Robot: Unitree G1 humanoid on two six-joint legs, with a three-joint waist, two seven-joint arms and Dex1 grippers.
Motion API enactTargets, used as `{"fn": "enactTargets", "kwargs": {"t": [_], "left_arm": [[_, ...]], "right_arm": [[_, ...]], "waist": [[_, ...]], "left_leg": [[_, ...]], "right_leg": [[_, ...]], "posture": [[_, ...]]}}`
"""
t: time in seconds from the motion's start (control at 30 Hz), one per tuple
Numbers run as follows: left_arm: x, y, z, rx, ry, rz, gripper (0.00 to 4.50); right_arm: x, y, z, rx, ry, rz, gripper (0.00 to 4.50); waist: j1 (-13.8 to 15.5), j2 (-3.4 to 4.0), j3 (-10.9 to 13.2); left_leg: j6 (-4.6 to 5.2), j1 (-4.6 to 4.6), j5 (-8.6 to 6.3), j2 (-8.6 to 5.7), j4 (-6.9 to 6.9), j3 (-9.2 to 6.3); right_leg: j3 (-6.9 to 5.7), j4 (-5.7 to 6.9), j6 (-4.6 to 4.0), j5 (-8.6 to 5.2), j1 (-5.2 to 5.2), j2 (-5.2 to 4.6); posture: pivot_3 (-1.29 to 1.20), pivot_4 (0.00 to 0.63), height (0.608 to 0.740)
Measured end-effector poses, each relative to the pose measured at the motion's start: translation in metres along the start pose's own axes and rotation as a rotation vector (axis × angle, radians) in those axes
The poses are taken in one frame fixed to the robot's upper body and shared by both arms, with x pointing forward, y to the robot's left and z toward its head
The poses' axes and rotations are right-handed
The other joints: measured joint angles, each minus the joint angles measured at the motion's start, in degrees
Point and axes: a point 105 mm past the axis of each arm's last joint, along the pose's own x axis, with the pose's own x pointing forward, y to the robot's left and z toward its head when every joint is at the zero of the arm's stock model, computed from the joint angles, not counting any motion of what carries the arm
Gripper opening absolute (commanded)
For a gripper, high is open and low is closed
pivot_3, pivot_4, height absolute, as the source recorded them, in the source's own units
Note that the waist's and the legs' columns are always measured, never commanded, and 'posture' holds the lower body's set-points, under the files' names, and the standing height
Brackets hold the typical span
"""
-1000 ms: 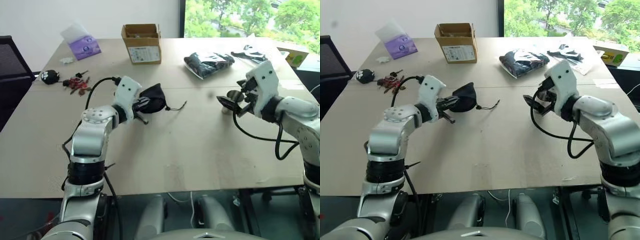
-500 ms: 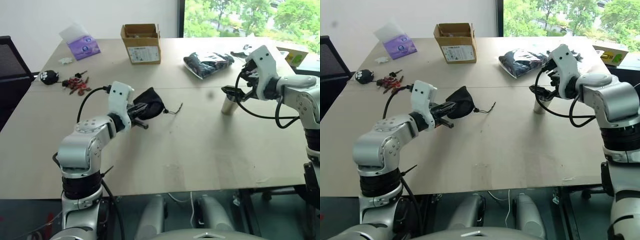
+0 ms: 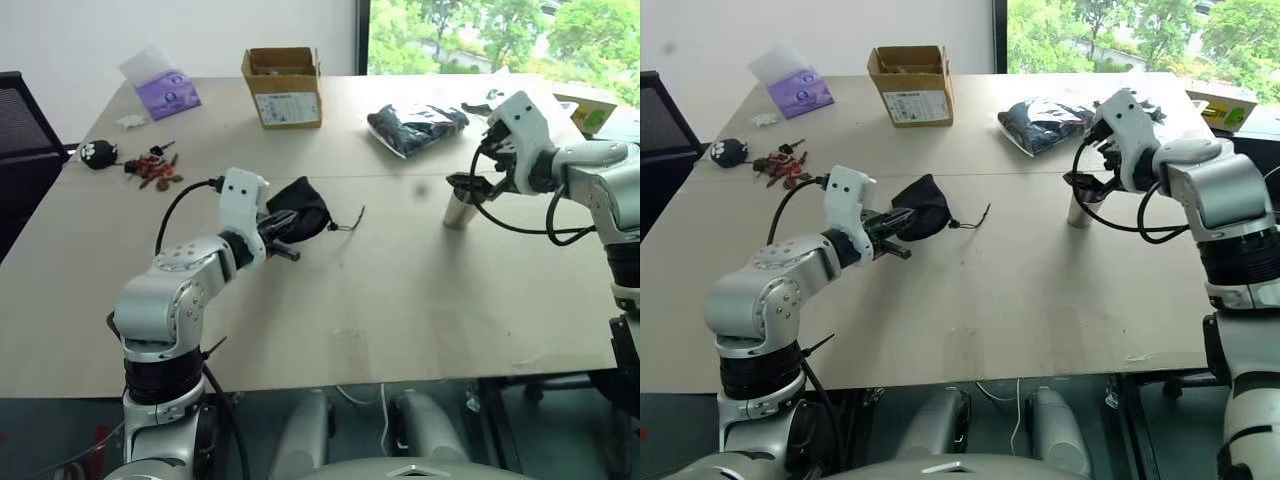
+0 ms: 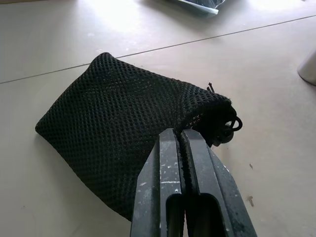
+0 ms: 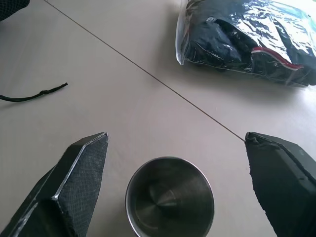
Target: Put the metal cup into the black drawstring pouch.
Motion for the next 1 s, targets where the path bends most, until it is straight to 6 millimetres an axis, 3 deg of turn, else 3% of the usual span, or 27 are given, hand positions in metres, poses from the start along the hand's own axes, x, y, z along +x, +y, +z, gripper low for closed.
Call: {"fn": "enactTargets", "kwargs": {"t": [0.5,0.67,1.0], "left_arm": [[0.002,-0.003,0.003,0.01,-0.016,-0.005,0.04],[0.001,-0.001,0.003,0.018,-0.015,0.008,0.04],[0.0,0.001,0.002,0.012,-0.012,0.025,0.04]], "right_arm": [[0.01,-0.003,-0.005,-0.041,0.038,0.018,4.5],[0.014,-0.015,-0.022,-0.062,0.097,-0.011,4.5],[0.015,-0.036,-0.019,-0.069,0.106,0.0,4.5]], "waist": [[0.0,0.0,0.0],[0.0,0.01,0.0],[0.1,0.01,0.0]], "left_leg": [[0.0,0.0,0.0,-0.01,-0.01,0.01],[0.0,0.0,0.0,-0.01,-0.01,0.02],[-0.01,0.0,0.0,-0.03,-0.01,0.02]], "right_leg": [[0.01,-0.01,0.0,0.0,0.0,-0.01],[0.0,-0.02,0.0,0.0,0.0,-0.03],[-0.01,-0.03,0.0,0.0,0.0,-0.04]], "posture": [[0.0,0.15,0.74],[0.0,0.15,0.74],[0.0,0.15,0.74]]}}
